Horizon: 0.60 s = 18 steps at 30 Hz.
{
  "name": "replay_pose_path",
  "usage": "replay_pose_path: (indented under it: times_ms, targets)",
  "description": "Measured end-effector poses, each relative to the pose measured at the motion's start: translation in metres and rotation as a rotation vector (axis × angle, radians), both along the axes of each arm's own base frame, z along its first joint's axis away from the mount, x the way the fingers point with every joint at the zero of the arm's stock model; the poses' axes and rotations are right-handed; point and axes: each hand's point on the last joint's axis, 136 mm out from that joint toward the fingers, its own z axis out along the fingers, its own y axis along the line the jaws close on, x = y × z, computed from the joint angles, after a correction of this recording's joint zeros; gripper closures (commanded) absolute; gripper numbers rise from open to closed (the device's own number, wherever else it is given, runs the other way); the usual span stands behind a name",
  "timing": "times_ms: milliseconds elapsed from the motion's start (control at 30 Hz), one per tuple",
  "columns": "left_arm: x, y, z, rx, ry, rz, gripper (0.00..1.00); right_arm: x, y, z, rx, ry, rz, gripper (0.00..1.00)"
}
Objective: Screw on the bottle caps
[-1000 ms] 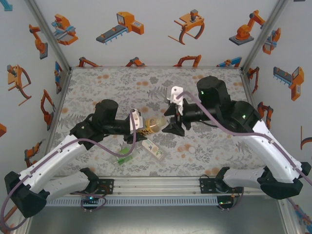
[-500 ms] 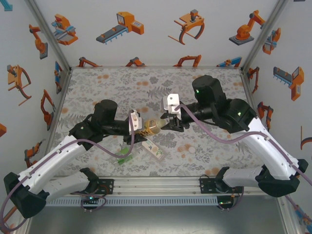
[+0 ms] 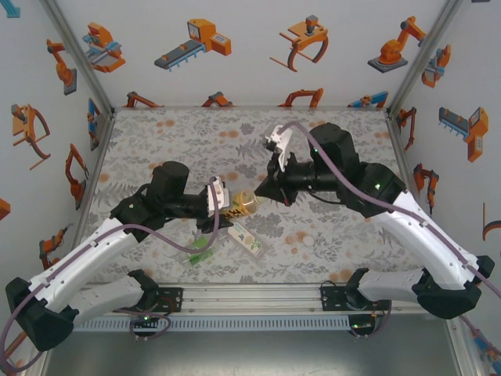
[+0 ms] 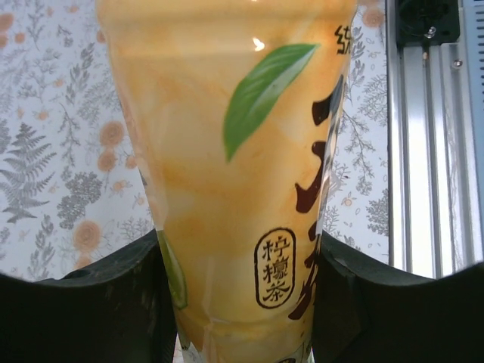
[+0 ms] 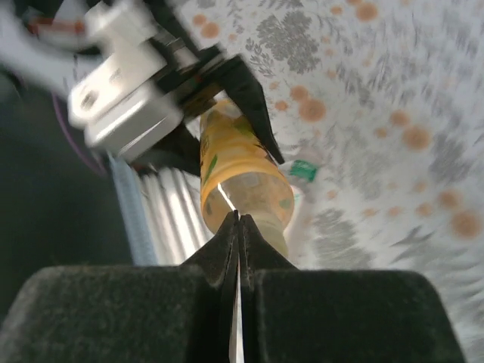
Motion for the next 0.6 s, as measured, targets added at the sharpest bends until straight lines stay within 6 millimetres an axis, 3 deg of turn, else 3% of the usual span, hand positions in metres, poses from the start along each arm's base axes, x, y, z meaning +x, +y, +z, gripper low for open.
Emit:
replay_pose_path:
  times_ms: [133, 267, 433, 600]
  targets:
    - [0.005, 0.001, -0.002, 0.015, -0.014, 0.027, 1.0, 0.024, -0.008, -0.013, 0.084, 0.323, -0.305, 0.77]
    - [0.007, 0.002, -0.002, 0.017, -0.022, 0.036, 1.0, 0.032, -0.014, -0.015, 0.146, 0.507, -0.467, 0.69]
    - [0.008, -0.001, 0.004, -0.007, -0.04, 0.029, 1.0, 0.038, -0.027, -0.006, 0.148, 0.513, -0.551, 0.6]
    - [0.002, -0.003, 0.007, -0.025, -0.031, -0.002, 1.0, 0.032, -0.027, -0.007, 0.079, 0.404, -0.453, 0.53]
